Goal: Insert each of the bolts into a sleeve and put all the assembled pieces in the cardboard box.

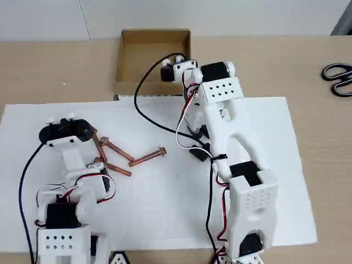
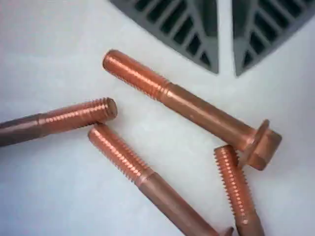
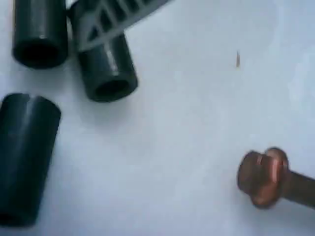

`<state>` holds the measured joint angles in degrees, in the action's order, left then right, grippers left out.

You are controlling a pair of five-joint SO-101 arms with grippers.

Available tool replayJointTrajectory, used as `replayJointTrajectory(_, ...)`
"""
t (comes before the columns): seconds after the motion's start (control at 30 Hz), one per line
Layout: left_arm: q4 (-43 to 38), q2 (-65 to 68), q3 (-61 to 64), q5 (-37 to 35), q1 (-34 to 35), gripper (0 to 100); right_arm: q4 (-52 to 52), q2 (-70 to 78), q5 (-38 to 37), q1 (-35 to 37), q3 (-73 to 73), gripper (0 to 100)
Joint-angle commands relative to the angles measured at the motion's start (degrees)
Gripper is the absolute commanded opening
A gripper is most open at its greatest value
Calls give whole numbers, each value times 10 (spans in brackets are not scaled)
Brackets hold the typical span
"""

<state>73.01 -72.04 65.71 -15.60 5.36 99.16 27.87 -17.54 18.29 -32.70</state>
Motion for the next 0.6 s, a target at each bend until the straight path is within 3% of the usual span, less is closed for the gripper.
replayJointTrajectory(0.0,1,-6,-36,4,4,5,-6,-34,-21,-9,4,247)
replayJointTrajectory(0.33,4,-6,-76,4,4,5,-42,22,-56,-30,9,170)
replayJointTrajectory(0.57,4,-6,-73,4,4,5,-63,52,-66,-30,6,210)
